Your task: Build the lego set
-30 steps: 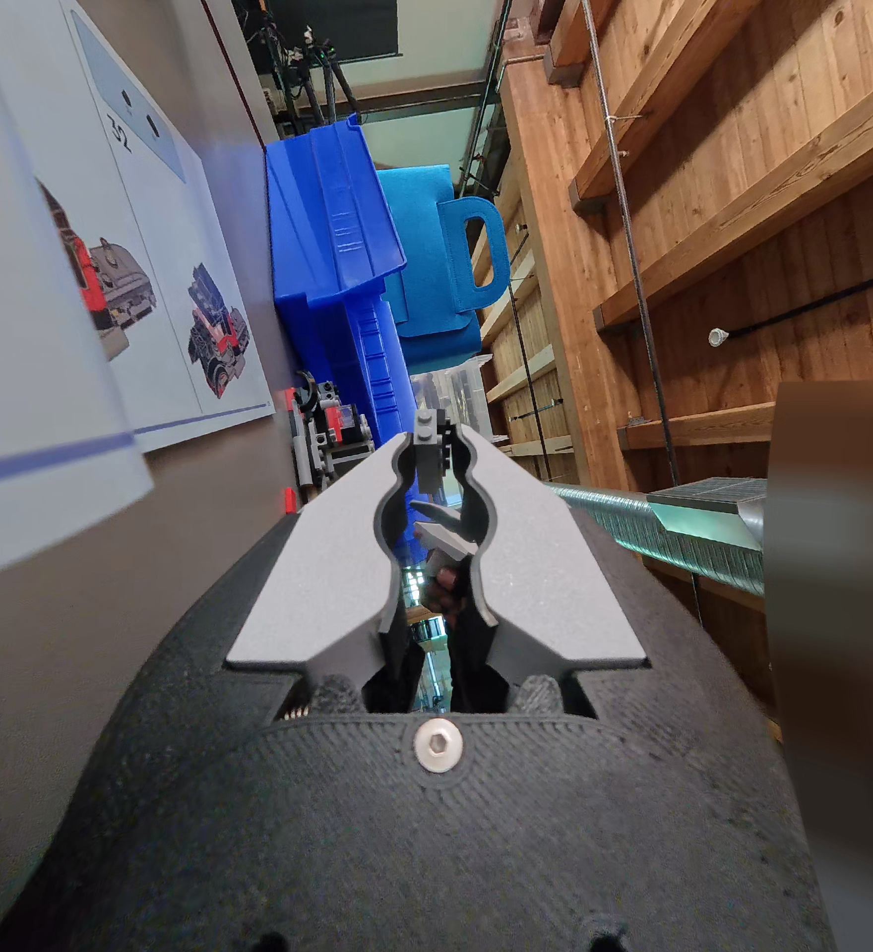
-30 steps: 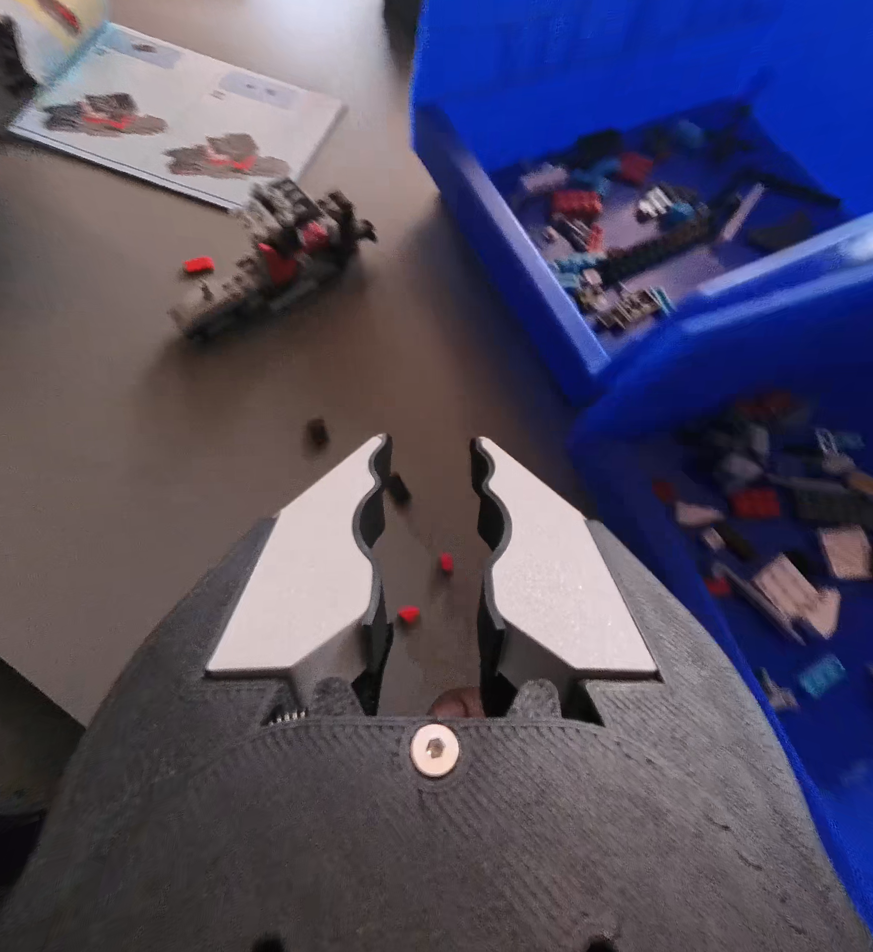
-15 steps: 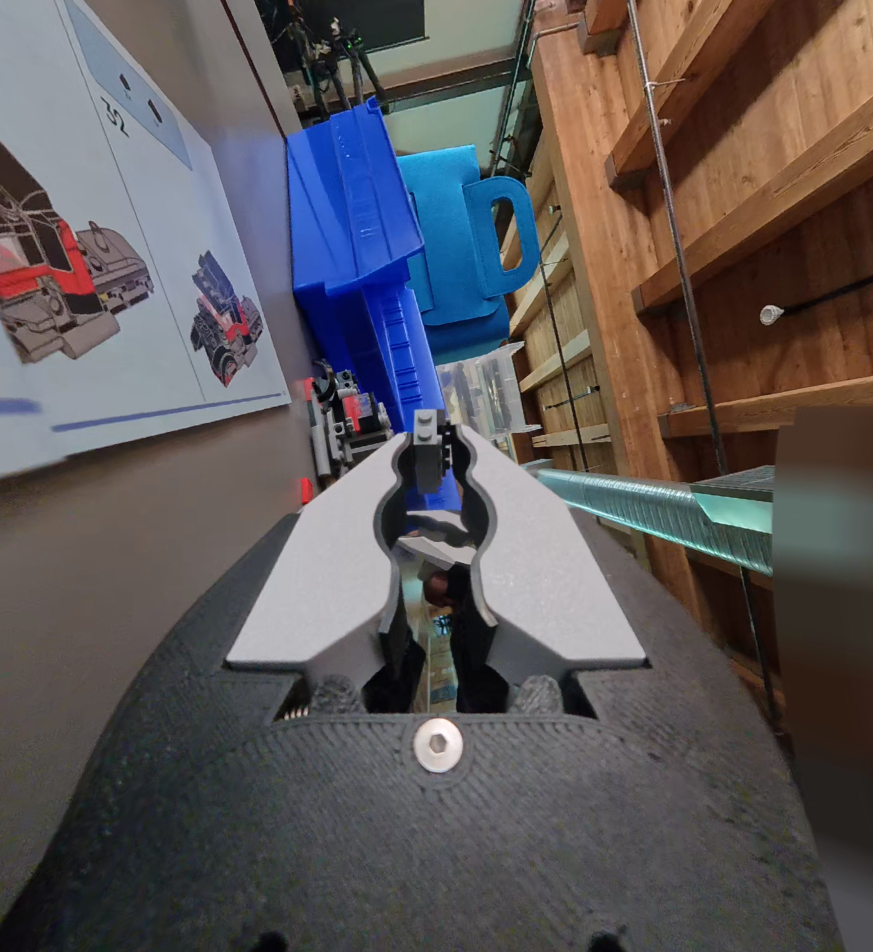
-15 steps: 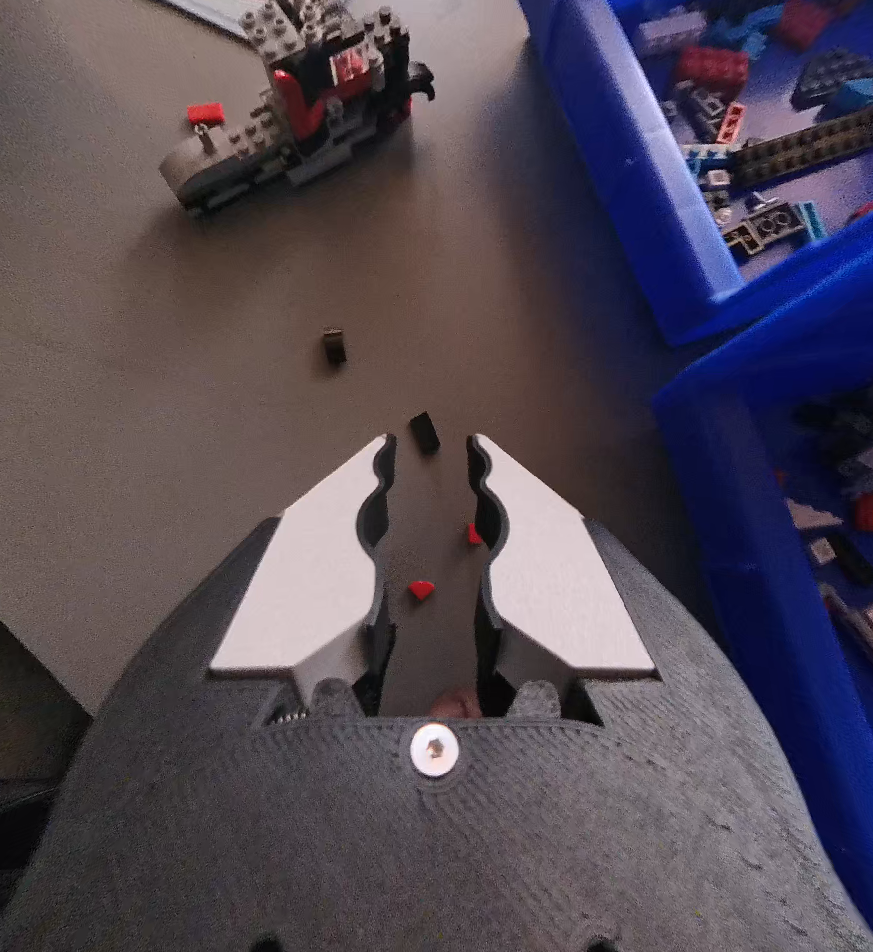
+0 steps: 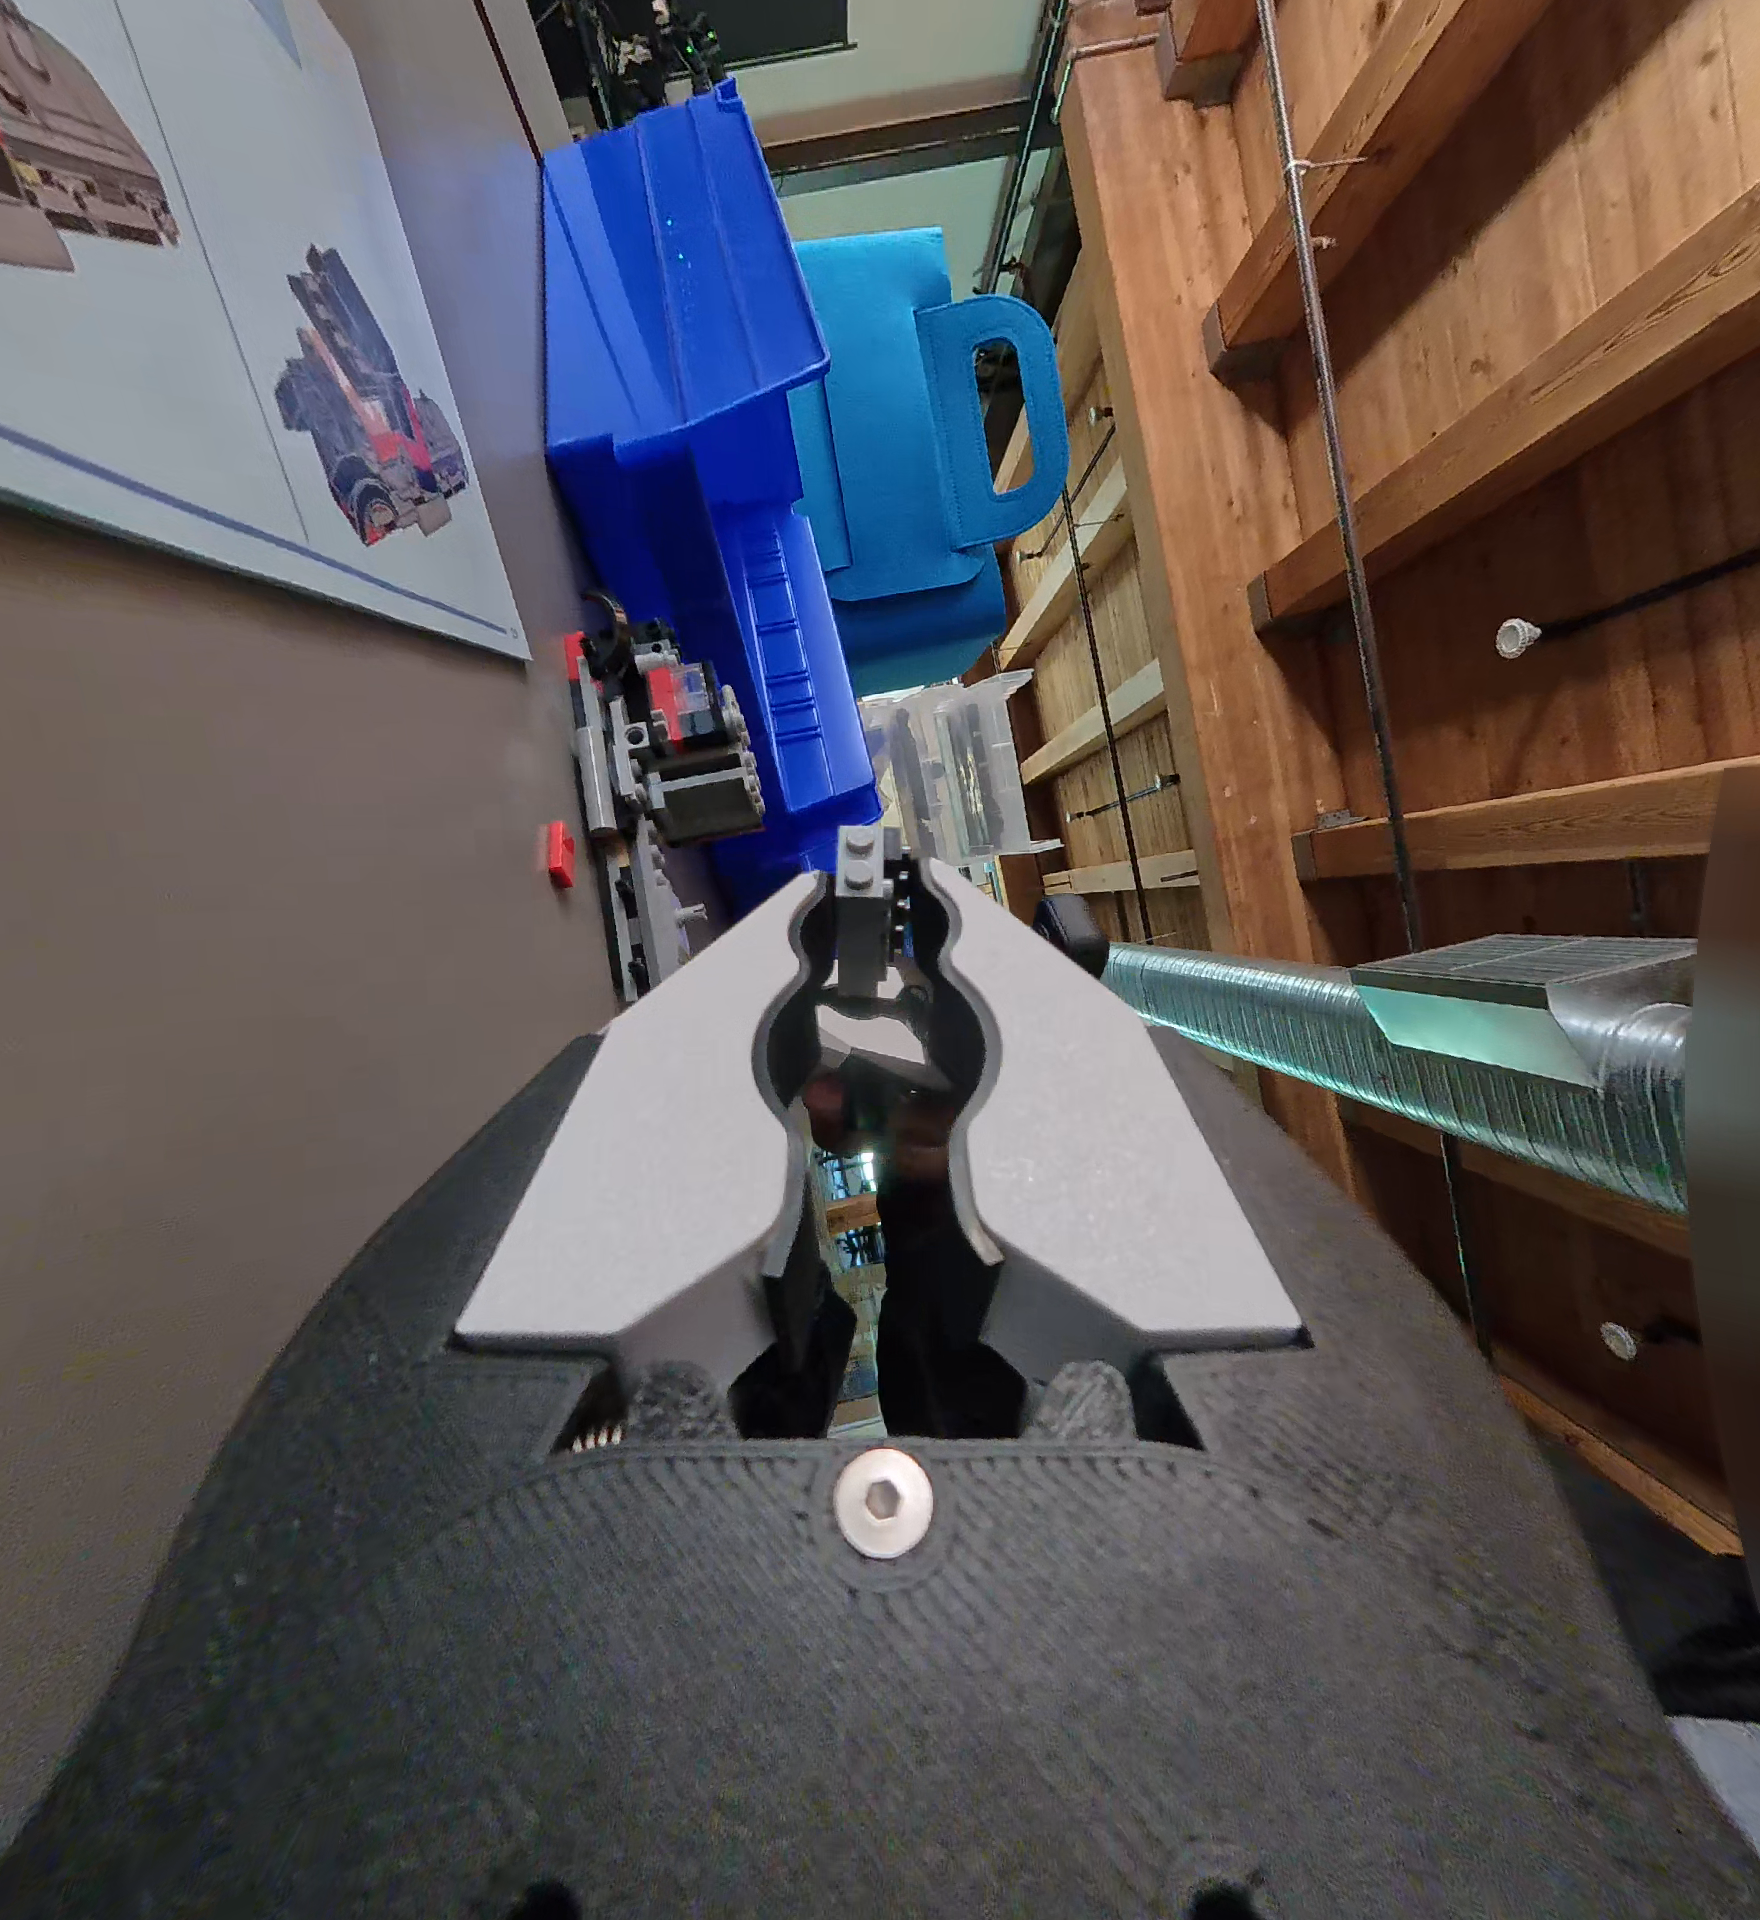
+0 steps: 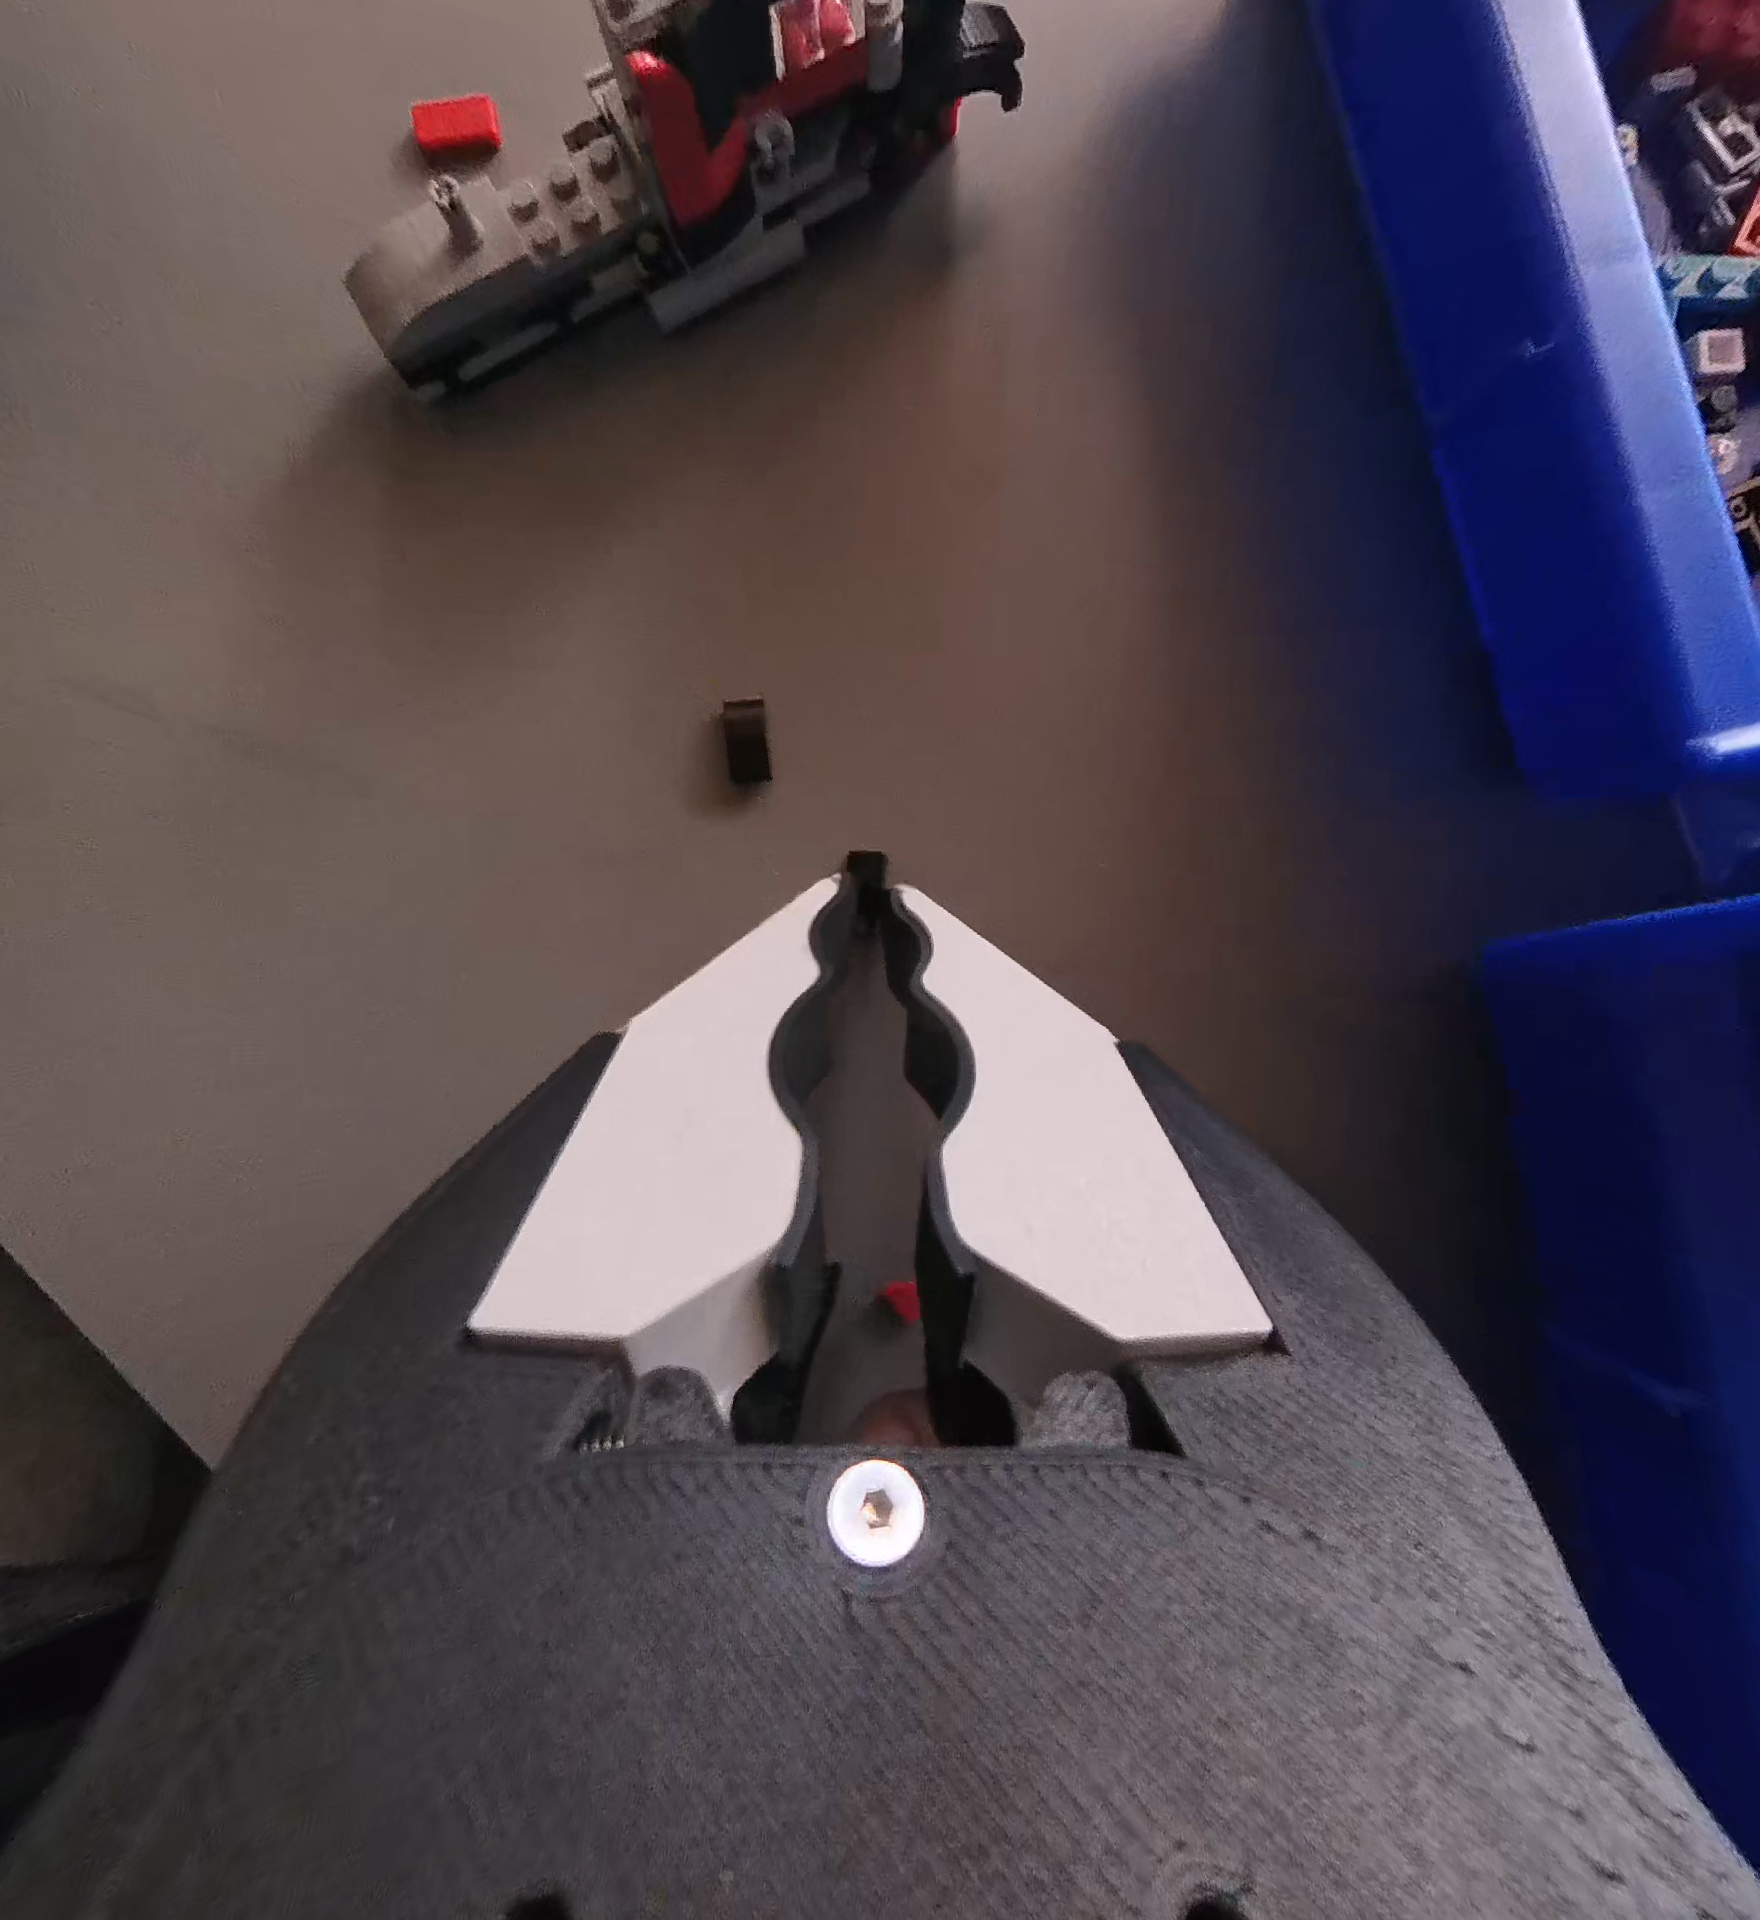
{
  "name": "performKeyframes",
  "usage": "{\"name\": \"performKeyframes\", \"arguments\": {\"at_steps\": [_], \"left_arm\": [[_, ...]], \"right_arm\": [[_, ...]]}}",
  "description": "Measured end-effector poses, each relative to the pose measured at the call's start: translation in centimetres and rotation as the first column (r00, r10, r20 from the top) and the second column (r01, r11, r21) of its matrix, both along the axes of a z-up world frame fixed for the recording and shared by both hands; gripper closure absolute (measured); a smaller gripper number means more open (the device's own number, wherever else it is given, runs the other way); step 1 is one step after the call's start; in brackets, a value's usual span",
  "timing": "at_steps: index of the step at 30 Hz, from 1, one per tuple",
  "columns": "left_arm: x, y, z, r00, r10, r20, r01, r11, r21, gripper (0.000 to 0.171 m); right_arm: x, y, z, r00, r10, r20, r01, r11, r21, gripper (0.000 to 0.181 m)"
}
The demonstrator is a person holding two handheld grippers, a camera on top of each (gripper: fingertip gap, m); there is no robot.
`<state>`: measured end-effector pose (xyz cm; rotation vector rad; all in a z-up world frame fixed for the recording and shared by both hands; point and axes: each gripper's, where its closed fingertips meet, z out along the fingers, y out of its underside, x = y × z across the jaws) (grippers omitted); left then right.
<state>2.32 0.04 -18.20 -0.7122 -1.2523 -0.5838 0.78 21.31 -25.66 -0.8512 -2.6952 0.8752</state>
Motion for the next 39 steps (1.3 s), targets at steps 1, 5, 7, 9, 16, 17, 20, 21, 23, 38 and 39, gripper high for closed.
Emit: {"name": "performKeyframes", "arguments": {"at_steps": [1,5,7,9,16,17,20,21,23,38,39], "left_arm": [[0.0,0.0,0.0,1.0,-0.002,-0.001,0.002,1.0,0.003,0.158],[0.1,-0.1,0.1,1.0,-0.008,-0.001,0.008,1.0,0.007,0.157],[0.1,-0.3,0.0,1.0,-0.003,0.0,0.003,1.0,0.007,0.157],[0.1,-0.6,0.0,1.0,0.003,0.001,-0.003,1.0,0.007,0.158],[-0.1,-1.2,-0.1,1.0,0.026,0.004,-0.026,1.0,-0.002,0.158],[-0.1,-1.3,-0.1,1.0,0.027,0.004,-0.027,1.0,-0.001,0.158],[0.0,-1.2,-0.1,1.0,0.025,0.002,-0.025,1.0,-0.005,0.158],[0.0,-1.2,-0.1,1.0,0.023,0.001,-0.023,1.0,-0.006,0.158],[0.0,-1.2,-0.1,1.0,0.021,0.001,-0.021,1.0,-0.007,0.157],[0.3,-0.4,-0.2,1.0,-0.013,0.012,0.013,1.0,-0.014,0.158],[0.3,-0.4,-0.2,1.0,-0.014,0.014,0.014,1.0,-0.01,0.157]], "right_arm": [[0.0,-0.2,0.1,1.0,-0.003,-0.003,0.003,1.0,-0.004,0.178],[0.3,-1.1,0.7,1.0,-0.02,-0.012,0.02,0.999,-0.036,0.179],[0.5,-2.1,1.7,1.0,-0.012,-0.022,0.01,0.998,-0.069,0.179],[0.9,-3.7,2.7,1.0,0.015,-0.027,-0.018,0.994,-0.109,0.179],[2.4,-11.9,6.5,0.99,0.136,-0.04,-0.142,0.937,-0.318,0.179],[2.6,-12.9,6.8,0.987,0.155,-0.041,-0.159,0.928,-0.338,0.179],[2.8,-14.9,7.5,0.982,0.182,-0.049,-0.187,0.909,-0.374,0.179],[2.8,-15.2,7.7,0.982,0.185,-0.048,-0.189,0.903,-0.386,0.179],[2.8,-15.8,8.1,0.983,0.182,-0.038,-0.181,0.888,-0.424,0.18],[2.6,-22.1,9.1,0.979,0.2,-0.023,-0.177,0.8,-0.574,0.18],[2.5,-22.2,8.9,0.98,0.2,-0.023,-0.177,0.802,-0.571,0.18]]}}
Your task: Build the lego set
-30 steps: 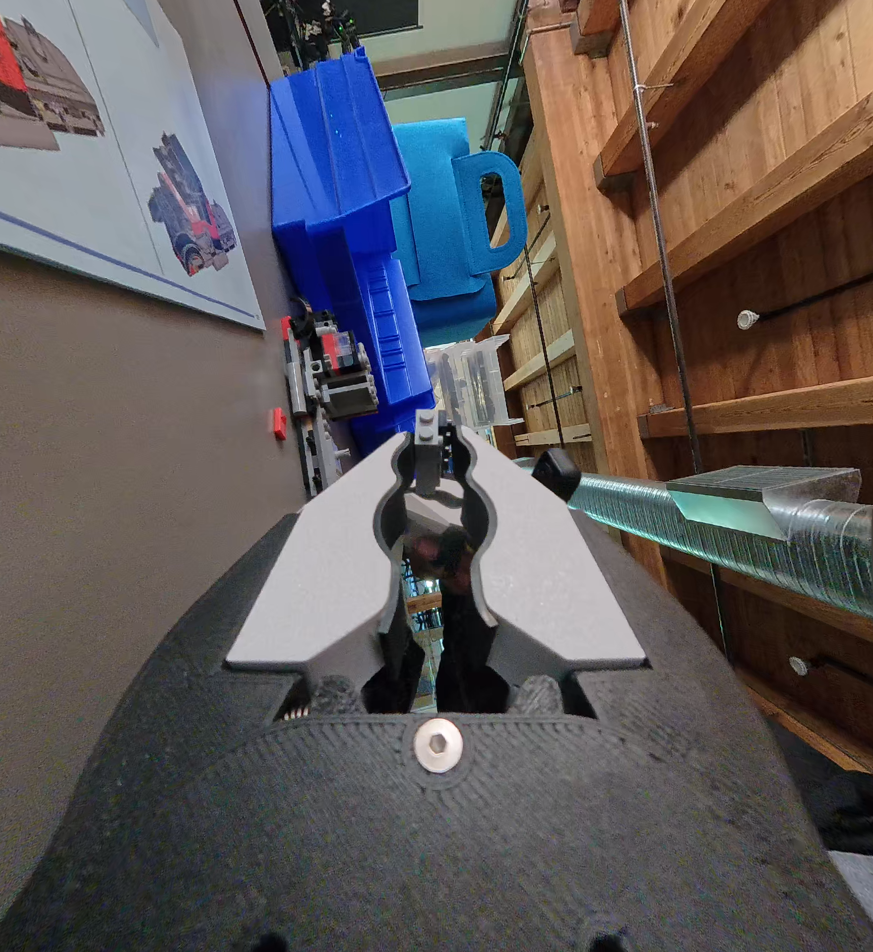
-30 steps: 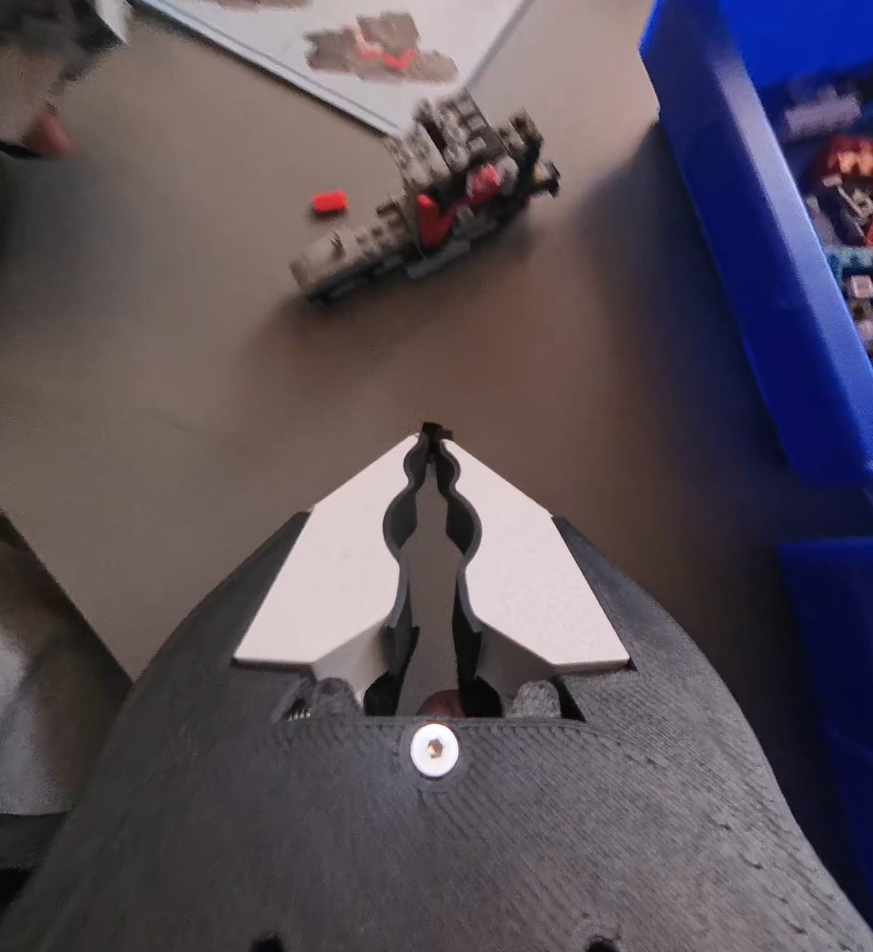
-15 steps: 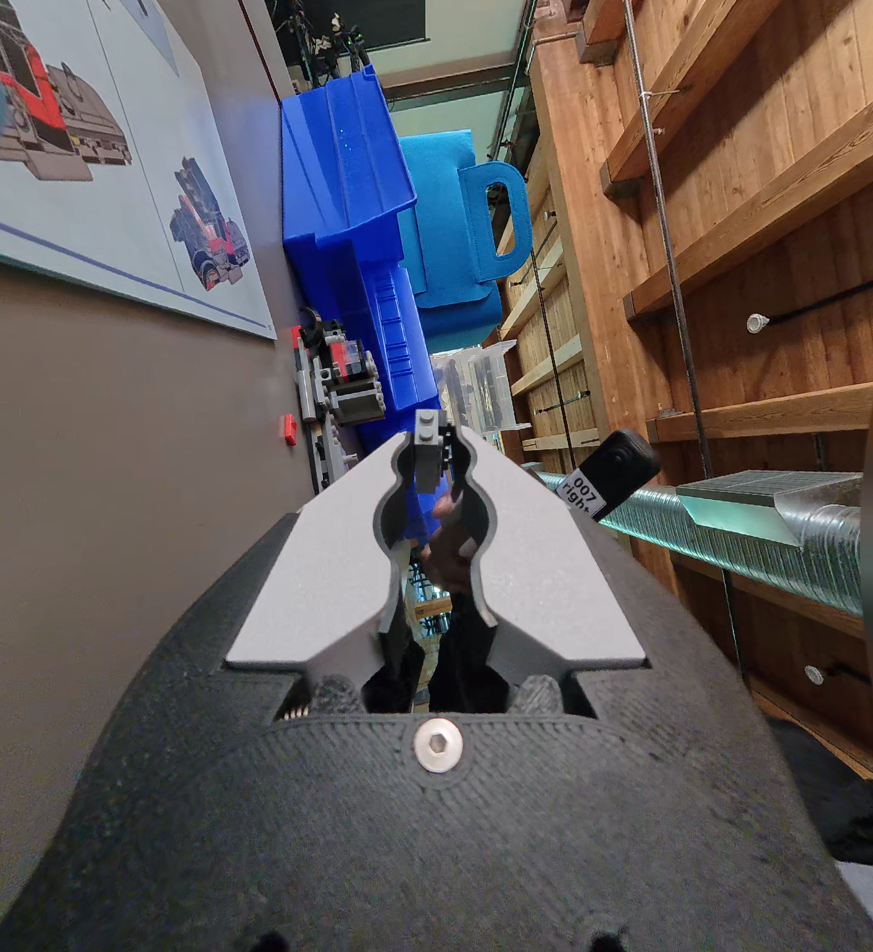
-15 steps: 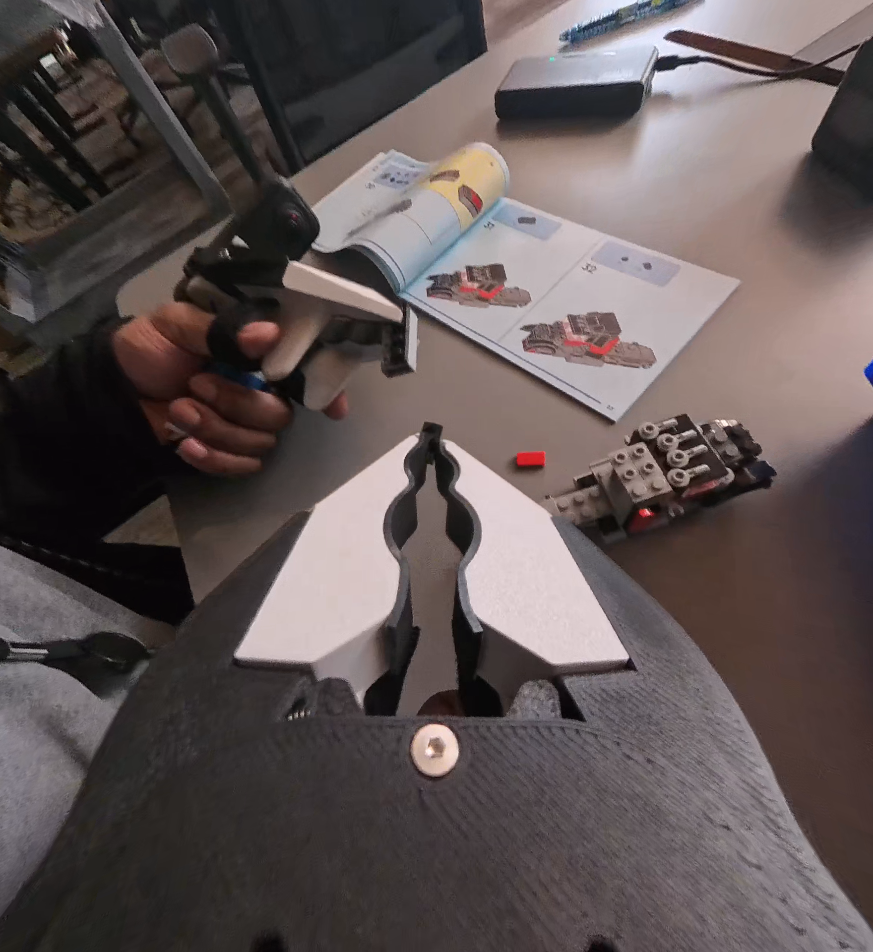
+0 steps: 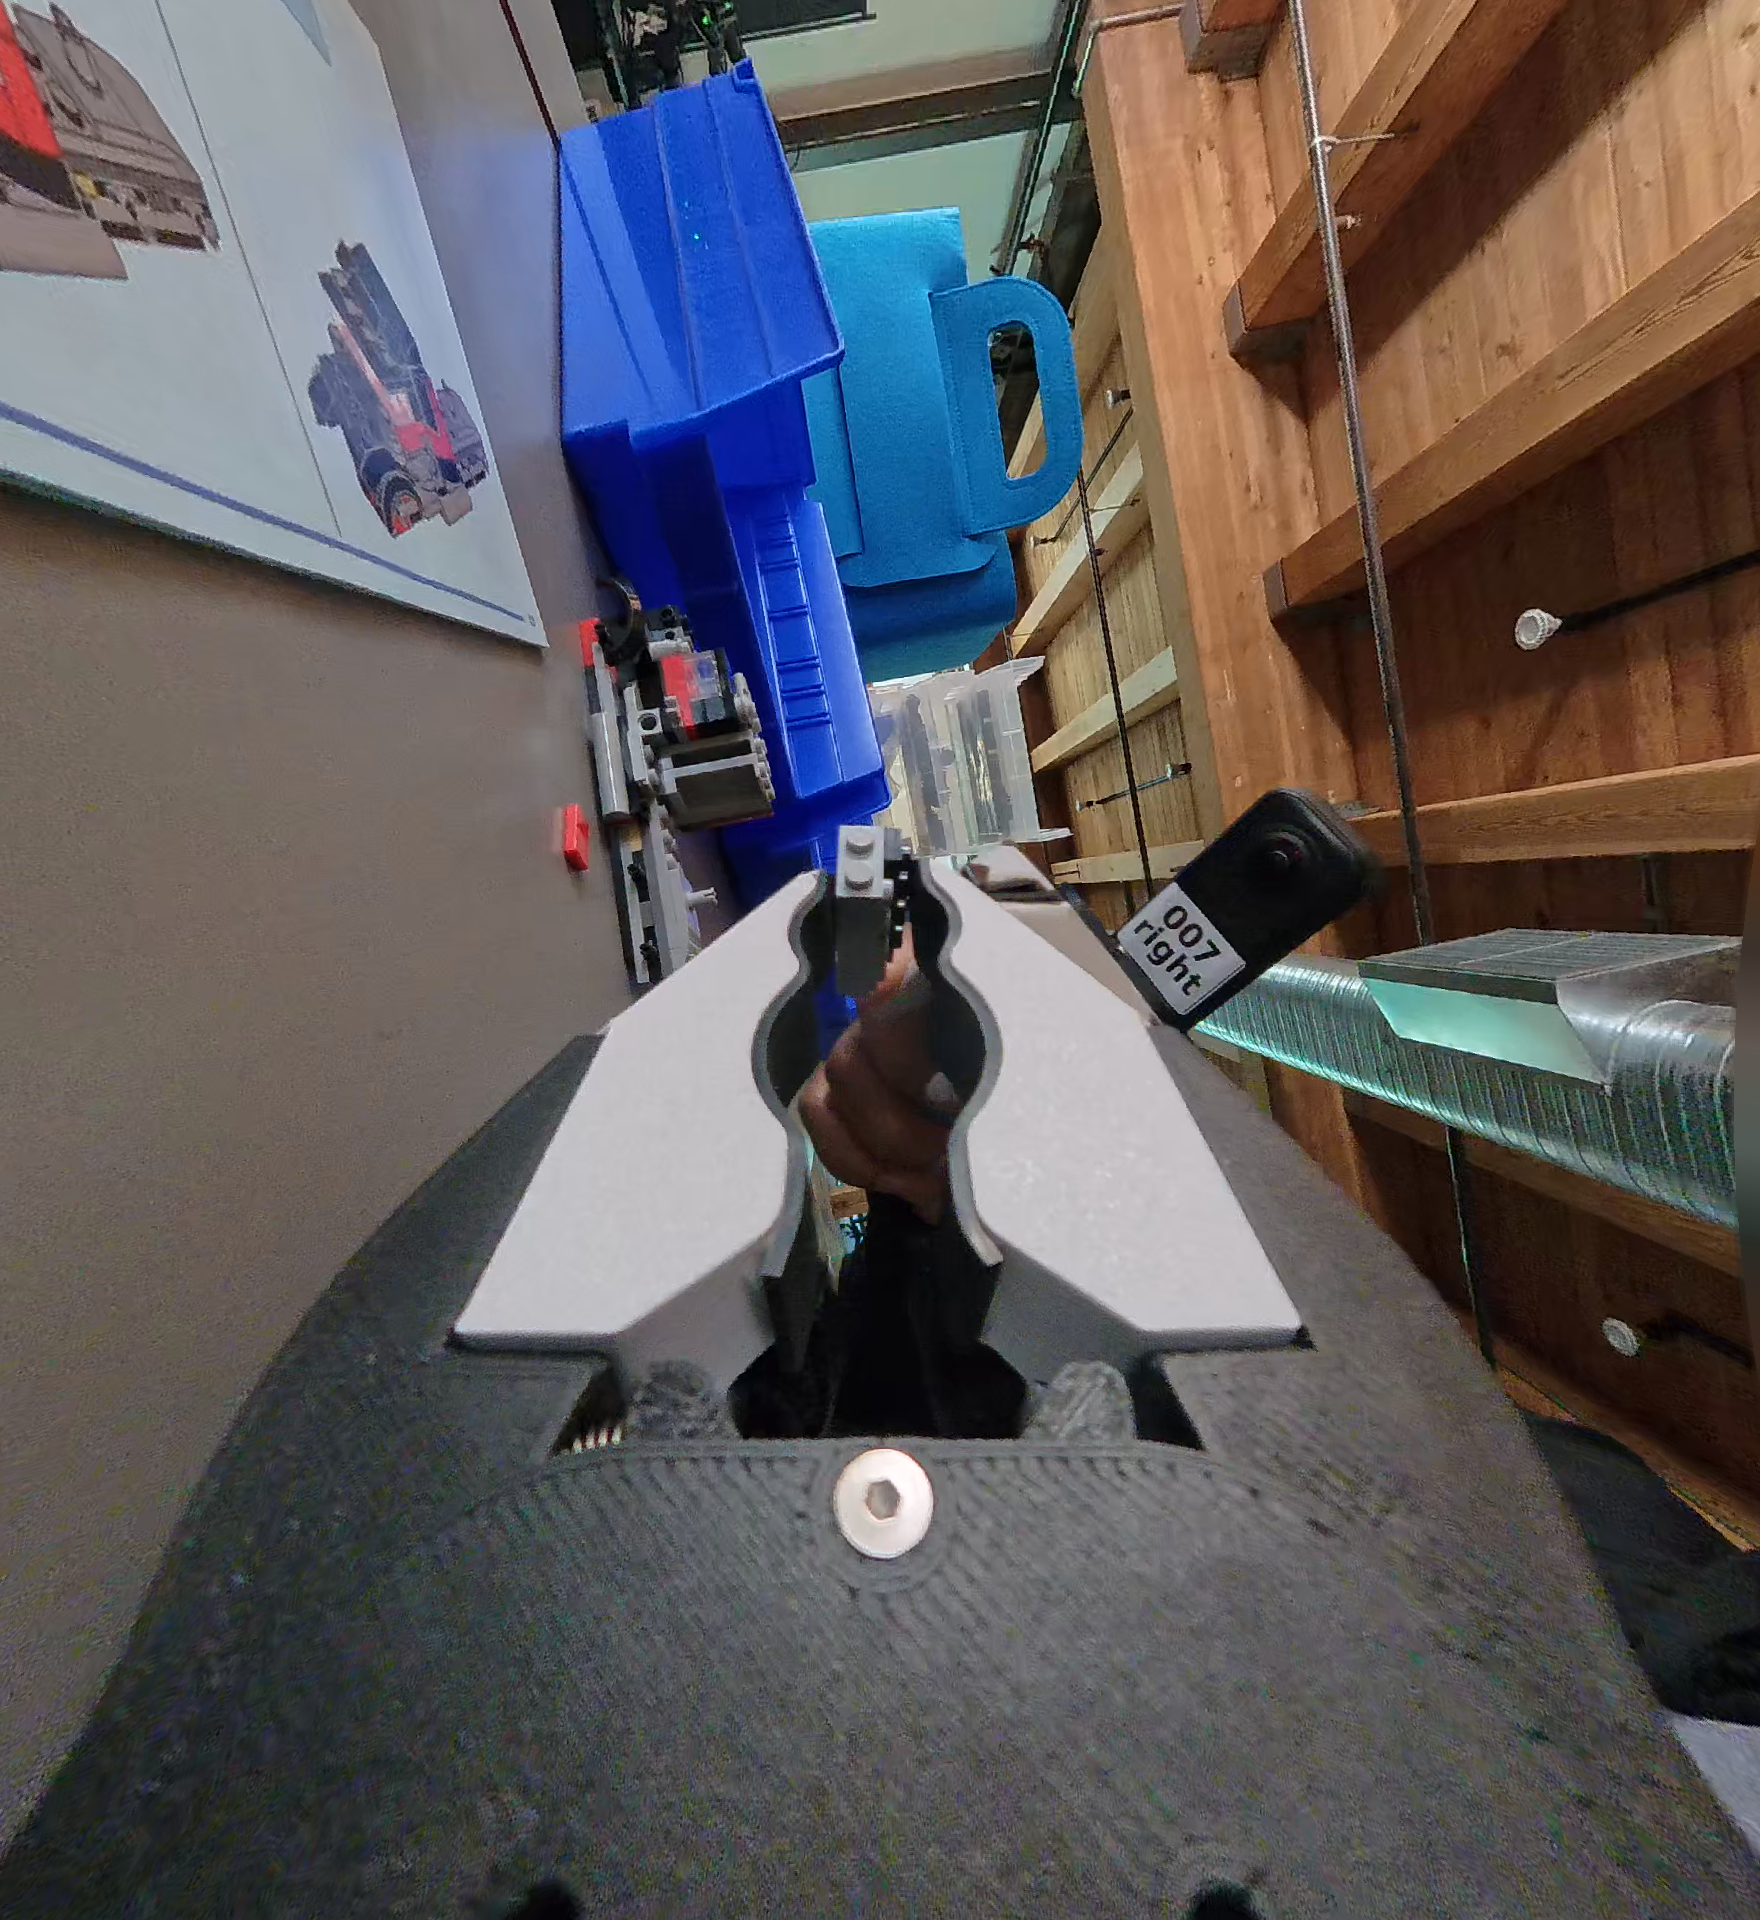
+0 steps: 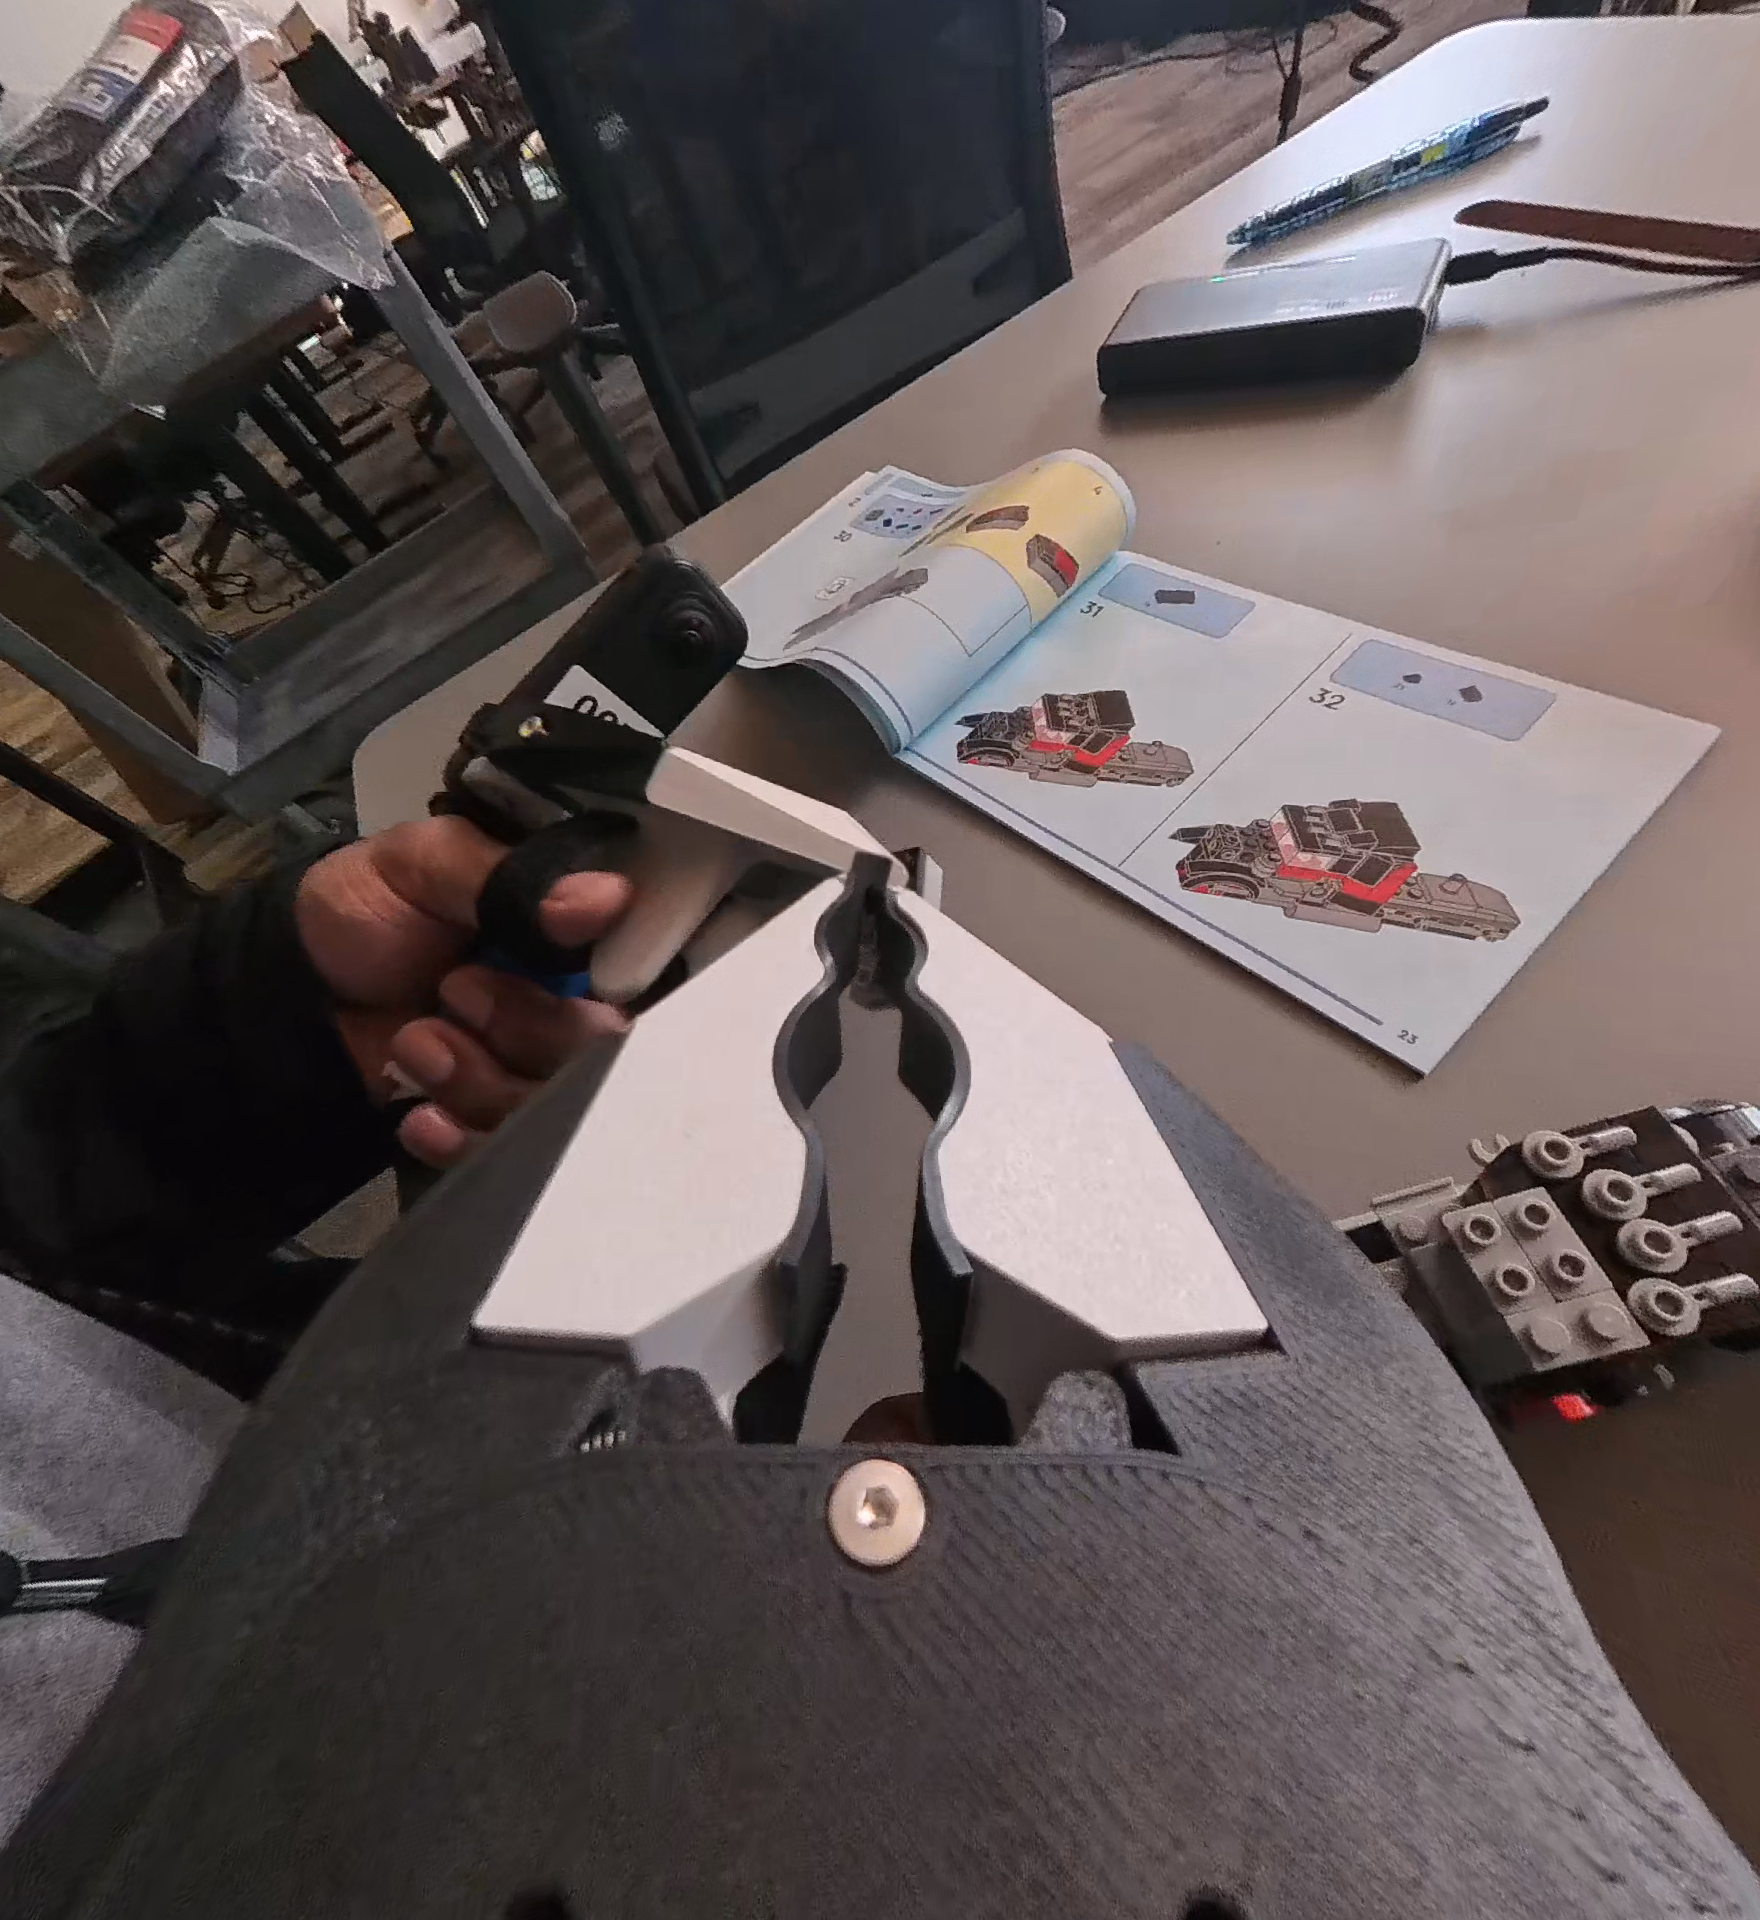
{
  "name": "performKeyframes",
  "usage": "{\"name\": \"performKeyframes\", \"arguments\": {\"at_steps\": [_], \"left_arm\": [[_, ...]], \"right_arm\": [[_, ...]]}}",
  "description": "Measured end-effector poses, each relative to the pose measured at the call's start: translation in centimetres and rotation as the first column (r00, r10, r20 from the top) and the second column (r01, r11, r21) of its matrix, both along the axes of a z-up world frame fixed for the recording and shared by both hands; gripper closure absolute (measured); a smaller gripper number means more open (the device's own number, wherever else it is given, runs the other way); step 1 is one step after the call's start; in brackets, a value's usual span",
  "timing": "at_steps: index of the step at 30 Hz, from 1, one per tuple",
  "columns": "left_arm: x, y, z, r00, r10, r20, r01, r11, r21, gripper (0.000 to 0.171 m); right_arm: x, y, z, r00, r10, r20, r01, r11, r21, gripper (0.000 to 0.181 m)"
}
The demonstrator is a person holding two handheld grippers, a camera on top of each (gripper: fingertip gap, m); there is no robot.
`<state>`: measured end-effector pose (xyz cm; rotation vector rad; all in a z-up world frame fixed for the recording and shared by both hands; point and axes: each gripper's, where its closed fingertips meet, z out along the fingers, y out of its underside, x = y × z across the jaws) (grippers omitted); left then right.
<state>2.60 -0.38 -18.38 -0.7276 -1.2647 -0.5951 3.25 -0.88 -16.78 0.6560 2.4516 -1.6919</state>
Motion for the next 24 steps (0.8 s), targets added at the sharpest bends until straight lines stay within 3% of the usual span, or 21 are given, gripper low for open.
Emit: {"name": "performKeyframes", "arguments": {"at_steps": [12,24], "left_arm": [[-0.3,-0.6,0.1,0.999,0.008,0.04,-0.012,0.995,0.096,0.147],[-0.3,-0.1,-0.2,0.996,-0.006,0.084,-0.005,0.992,0.129,0.148]], "right_arm": [[-0.2,-0.8,-1.2,1.0,-0.001,-0.009,0.001,1.0,0.015,0.18],[-0.3,-1.5,-1.8,0.996,0.038,-0.085,-0.029,0.994,0.11,0.181]]}}
